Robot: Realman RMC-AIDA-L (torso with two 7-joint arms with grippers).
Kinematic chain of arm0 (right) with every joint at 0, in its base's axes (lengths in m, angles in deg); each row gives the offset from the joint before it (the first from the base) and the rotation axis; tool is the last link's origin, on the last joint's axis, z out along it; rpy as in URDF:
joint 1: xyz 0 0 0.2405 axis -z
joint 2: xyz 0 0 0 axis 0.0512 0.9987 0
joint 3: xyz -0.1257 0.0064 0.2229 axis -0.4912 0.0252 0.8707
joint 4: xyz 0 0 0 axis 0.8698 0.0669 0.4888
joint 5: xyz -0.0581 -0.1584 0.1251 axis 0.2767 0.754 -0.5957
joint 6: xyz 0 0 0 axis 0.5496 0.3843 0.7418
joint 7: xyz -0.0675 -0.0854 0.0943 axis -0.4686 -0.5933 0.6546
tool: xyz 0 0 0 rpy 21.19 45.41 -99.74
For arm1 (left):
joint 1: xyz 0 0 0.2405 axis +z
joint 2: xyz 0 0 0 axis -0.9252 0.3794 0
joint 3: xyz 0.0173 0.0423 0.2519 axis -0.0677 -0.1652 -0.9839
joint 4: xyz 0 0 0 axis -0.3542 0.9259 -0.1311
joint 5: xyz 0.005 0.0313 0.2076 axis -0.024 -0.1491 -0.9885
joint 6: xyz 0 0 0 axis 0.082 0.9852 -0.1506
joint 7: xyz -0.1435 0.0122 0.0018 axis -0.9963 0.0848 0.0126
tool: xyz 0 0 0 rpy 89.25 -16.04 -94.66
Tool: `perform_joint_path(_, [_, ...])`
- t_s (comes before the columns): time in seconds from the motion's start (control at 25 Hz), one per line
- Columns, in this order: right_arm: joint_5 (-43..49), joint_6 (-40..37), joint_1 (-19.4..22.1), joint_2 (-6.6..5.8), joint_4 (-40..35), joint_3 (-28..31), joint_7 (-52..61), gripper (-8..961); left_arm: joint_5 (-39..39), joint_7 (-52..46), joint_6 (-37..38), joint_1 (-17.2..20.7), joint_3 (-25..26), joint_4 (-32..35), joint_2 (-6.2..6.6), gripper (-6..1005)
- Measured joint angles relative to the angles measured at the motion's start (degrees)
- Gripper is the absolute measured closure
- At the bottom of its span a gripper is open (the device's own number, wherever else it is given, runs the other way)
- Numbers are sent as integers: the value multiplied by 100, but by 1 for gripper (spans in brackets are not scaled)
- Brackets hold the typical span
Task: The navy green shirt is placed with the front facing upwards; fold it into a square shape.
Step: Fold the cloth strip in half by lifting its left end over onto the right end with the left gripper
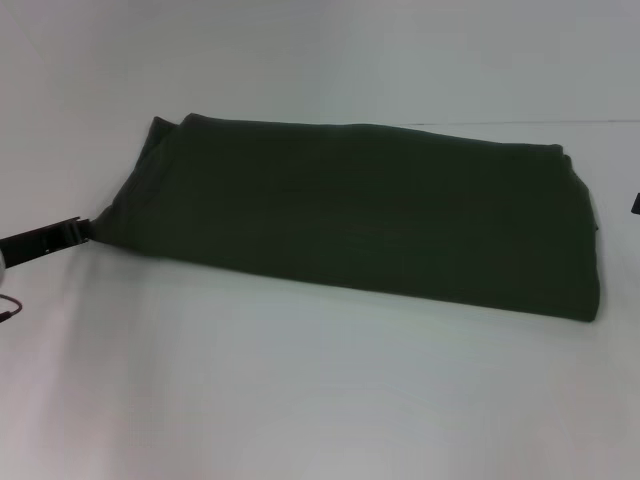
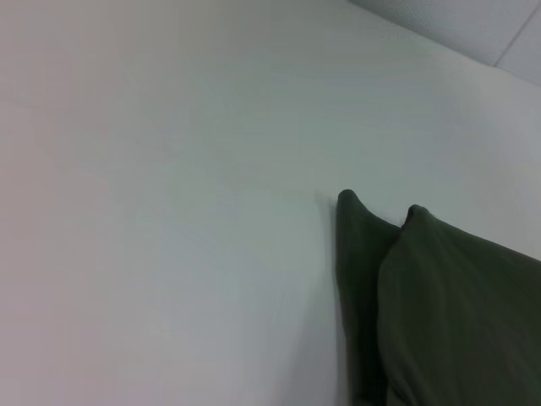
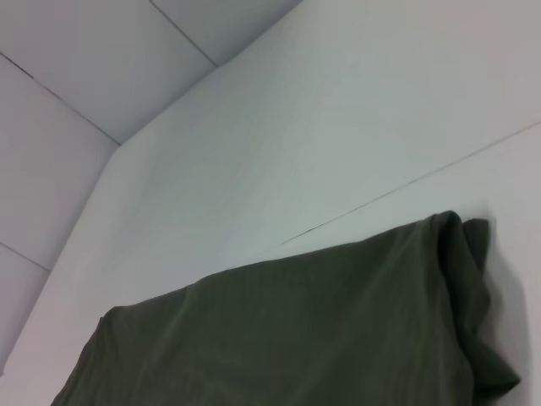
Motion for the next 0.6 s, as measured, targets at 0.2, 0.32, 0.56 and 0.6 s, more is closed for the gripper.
perform_joint_path(0.2, [0, -1, -38, 15, 0, 2, -34, 272, 5, -61, 80, 199, 64, 191, -34, 978])
perform_joint_path(0.32, [0, -1, -53, 15, 0, 1, -41, 273, 12, -135, 98, 321, 75, 342, -57, 975])
perform_joint_path(0.56, [0, 4, -73, 15, 0, -1, -61, 273, 16, -299, 98, 563, 102, 589, -60, 970])
perform_joint_path(0.6, [0, 7, -77, 15, 0, -1, -62, 273, 16, -315, 98, 612, 146, 642, -60, 969])
